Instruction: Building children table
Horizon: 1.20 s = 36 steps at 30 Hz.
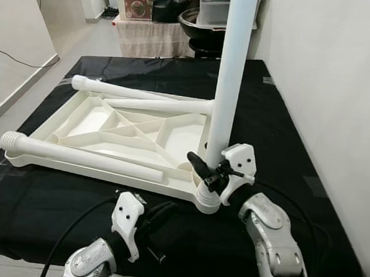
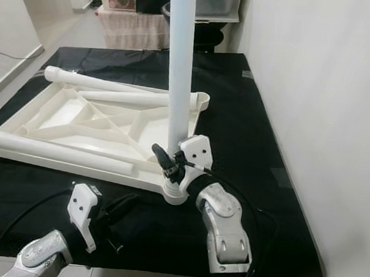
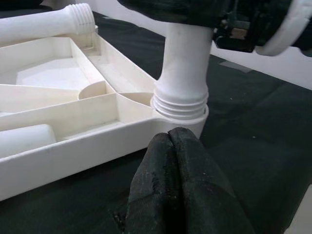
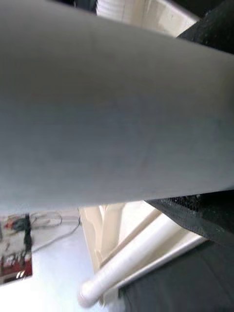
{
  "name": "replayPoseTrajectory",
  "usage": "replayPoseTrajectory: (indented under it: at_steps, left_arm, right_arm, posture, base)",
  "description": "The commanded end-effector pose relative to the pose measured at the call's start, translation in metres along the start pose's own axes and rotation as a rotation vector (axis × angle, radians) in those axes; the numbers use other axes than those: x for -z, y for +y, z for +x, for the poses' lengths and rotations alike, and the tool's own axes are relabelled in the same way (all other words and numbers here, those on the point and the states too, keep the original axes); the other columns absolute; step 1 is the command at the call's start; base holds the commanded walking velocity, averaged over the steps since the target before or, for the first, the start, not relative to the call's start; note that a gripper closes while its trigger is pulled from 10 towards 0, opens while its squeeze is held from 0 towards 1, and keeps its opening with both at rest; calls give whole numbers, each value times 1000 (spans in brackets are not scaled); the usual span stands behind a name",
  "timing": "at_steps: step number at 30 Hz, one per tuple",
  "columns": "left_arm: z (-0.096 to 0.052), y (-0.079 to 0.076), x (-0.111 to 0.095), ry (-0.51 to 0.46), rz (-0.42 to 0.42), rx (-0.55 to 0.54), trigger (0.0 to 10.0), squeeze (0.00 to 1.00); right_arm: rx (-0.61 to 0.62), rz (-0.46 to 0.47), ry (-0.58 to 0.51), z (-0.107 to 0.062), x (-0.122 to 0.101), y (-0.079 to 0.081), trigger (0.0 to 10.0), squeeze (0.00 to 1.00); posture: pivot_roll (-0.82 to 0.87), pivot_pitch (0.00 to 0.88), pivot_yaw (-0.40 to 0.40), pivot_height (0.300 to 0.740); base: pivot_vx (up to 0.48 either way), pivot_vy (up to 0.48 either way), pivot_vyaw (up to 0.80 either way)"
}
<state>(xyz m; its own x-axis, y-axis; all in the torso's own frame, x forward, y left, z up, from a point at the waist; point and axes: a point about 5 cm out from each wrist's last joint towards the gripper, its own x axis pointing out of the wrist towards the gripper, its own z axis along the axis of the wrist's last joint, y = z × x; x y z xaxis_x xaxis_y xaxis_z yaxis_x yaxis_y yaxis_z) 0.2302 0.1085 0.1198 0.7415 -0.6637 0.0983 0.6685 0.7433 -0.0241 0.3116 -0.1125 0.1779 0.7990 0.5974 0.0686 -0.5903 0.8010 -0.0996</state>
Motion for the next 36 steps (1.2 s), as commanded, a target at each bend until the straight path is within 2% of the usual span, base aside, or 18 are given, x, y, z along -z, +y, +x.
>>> replayPoseTrajectory:
  at_steps: [1, 3, 4, 5, 6, 7, 8, 11, 14, 19, 20, 21, 22, 24, 25, 31, 34, 36]
  left_arm:
    - [-2, -2, 4, 39, 14, 14, 0, 0]
    - [-2, -2, 4, 39, 14, 14, 0, 0]
    - [-2, -1, 4, 41, 20, 10, 0, 0]
    - [-1, -1, 4, 42, 26, 1, 8510, 0]
    - [-1, -1, 4, 42, 30, -4, 10000, 0]
    - [0, 0, 4, 42, 35, -10, 10000, 0]
    - [0, 0, 4, 42, 39, -12, 10000, 0]
    - [0, -1, 3, 43, 48, -16, 10000, 0]
    - [-1, -3, 3, 45, 50, -21, 10000, 0]
    - [-3, -6, 3, 45, 48, -27, 10000, 0]
    - [-4, -7, 3, 44, 46, -29, 10000, 0]
    - [-3, -7, 3, 43, 45, -30, 10000, 0]
    - [-3, -6, 4, 41, 42, -31, 10000, 0]
    - [-3, -6, 4, 39, 41, -33, 10000, 0]
    - [-2, -6, 4, 38, 40, -33, 10000, 0]
    - [0, -6, 4, 20, 29, -39, 10000, 0]
    - [0, -6, 5, 18, 20, -36, 10000, 0]
    - [0, -5, 4, 16, 14, -28, 10000, 0]
  right_arm:
    - [-49, 66, 62, -1, 12, -3, 10000, 1000]
    - [-49, 66, 62, -1, 12, -3, 10000, 1000]
    - [-103, 47, 55, 1, 6, -10, 10000, 1000]
    - [-199, -6, 67, 4, 2, -21, 10000, 1000]
    - [-303, -26, 101, 5, -1, -29, 10000, 1000]
    - [-414, -51, 126, 4, -3, -33, 10000, 278]
    - [-483, -62, 142, 3, -5, -35, 10000, 0]
    - [-517, -49, 153, 7, -11, -41, 10000, 0]
    - [-564, -75, 151, 16, -21, -48, 10000, 0]
    - [-631, -70, 171, 20, -28, -52, 10000, 0]
    - [-653, -61, 182, 19, -28, -54, 8745, 0]
    - [-674, -56, 193, 18, -28, -55, 4353, 0]
    - [-664, -56, 192, 18, -28, -58, 510, 0]
    - [-666, -57, 190, 18, -29, -61, 510, 0]
    - [-674, -48, 184, 17, -29, -63, 0, 0]
    - [-641, -11, 167, 2, -20, -72, 0, 0]
    - [-605, -6, 158, -4, -14, -73, 0, 0]
    - [-496, -16, 126, -11, -7, -72, 0, 0]
  posture:
    - [-2, 128, 45, 740]
    - [-2, 128, 45, 740]
    - [-4, 126, 48, 740]
    - [-6, 120, 51, 740]
    - [-1, 118, 51, 740]
    - [-1, 118, 51, 740]
    - [-1, 118, 51, 740]
    - [4, 114, 48, 740]
    - [17, 110, 44, 740]
    - [23, 110, 46, 740]
    - [25, 111, 43, 740]
    - [25, 111, 43, 740]
    - [19, 112, 43, 740]
    - [19, 112, 43, 740]
    - [15, 112, 46, 740]
    - [-2, 117, 53, 740]
    - [-18, 121, 63, 740]
    - [-27, 128, 69, 740]
  base:
    - [0, 0, 0]
    - [0, 0, 0]
    - [0, 0, 0]
    - [0, 0, 0]
    - [0, 0, 0]
    - [0, 0, 0]
    - [0, 0, 0]
    - [0, 0, 0]
    - [0, 0, 0]
    - [0, 0, 0]
    - [0, 0, 0]
    - [0, 0, 0]
    - [0, 0, 0]
    - [0, 0, 0]
    - [0, 0, 0]
    - [0, 0, 0]
    - [0, 0, 0]
    - [0, 0, 0]
